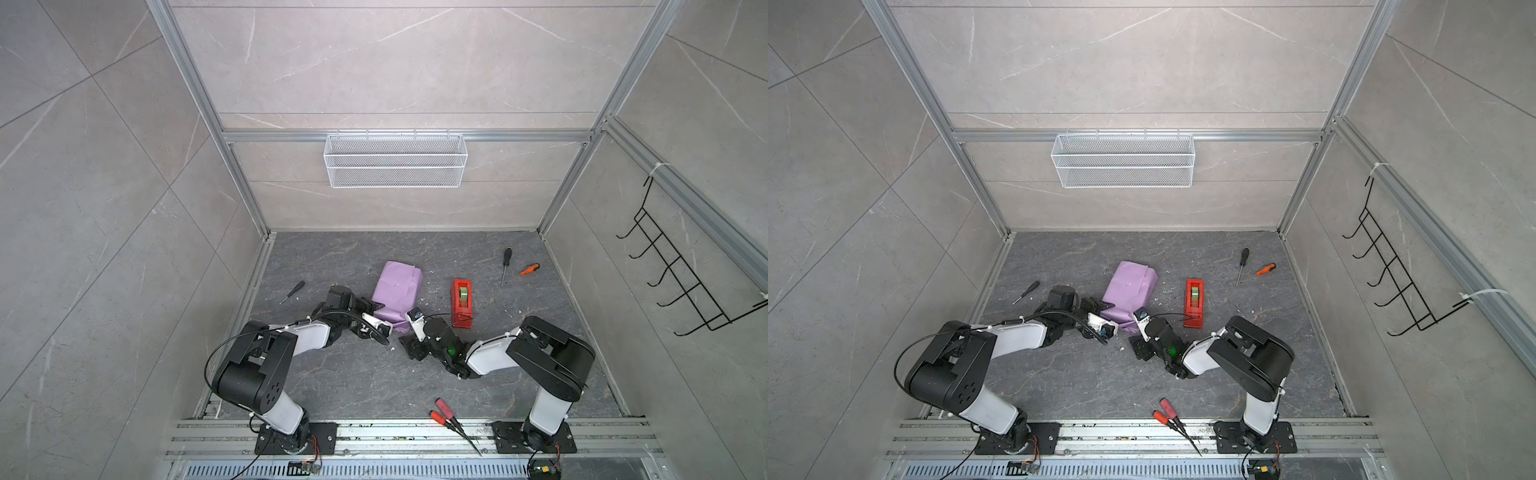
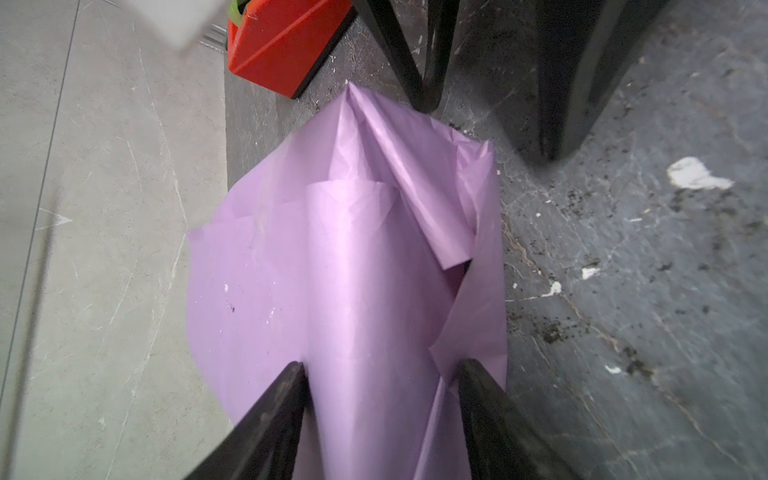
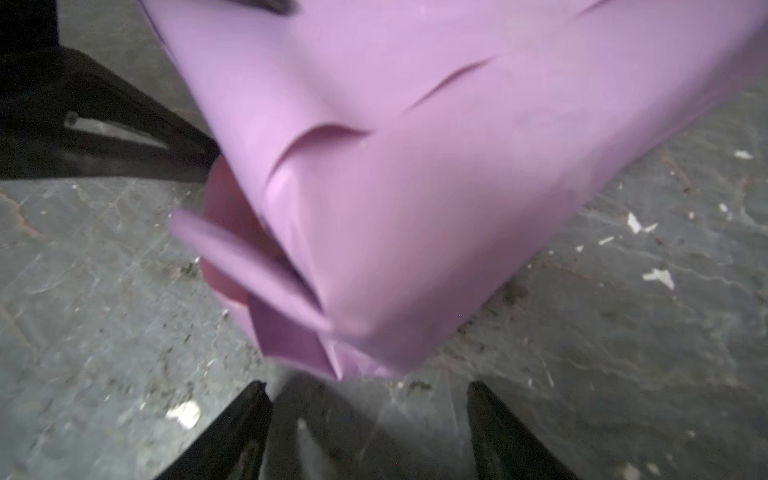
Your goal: Wrap the gift box in paper
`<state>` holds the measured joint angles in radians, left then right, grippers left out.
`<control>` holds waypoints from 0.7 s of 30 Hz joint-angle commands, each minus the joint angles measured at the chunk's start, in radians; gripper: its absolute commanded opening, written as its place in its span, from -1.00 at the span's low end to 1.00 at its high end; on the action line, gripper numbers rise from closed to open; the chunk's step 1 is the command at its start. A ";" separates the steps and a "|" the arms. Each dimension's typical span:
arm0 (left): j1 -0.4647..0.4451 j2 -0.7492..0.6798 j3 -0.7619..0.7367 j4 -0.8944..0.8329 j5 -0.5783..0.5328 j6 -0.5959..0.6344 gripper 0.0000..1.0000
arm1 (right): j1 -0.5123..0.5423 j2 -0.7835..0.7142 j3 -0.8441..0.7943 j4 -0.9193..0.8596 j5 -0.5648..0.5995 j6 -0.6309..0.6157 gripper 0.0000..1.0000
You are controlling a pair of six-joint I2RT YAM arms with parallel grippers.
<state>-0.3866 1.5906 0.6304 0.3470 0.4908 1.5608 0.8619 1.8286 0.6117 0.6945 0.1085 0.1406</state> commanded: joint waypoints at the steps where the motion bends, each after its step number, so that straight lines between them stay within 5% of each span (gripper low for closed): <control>1: -0.003 0.034 -0.010 -0.068 -0.035 -0.037 0.22 | 0.005 0.053 0.045 0.100 0.018 0.030 0.53; 21: 0.015 0.073 0.075 -0.166 0.008 -0.132 0.43 | -0.034 0.081 0.068 0.194 0.034 0.154 0.28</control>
<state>-0.3786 1.6272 0.6960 0.2794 0.5076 1.4830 0.8314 1.8984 0.6567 0.8658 0.1452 0.2638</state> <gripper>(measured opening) 0.715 0.645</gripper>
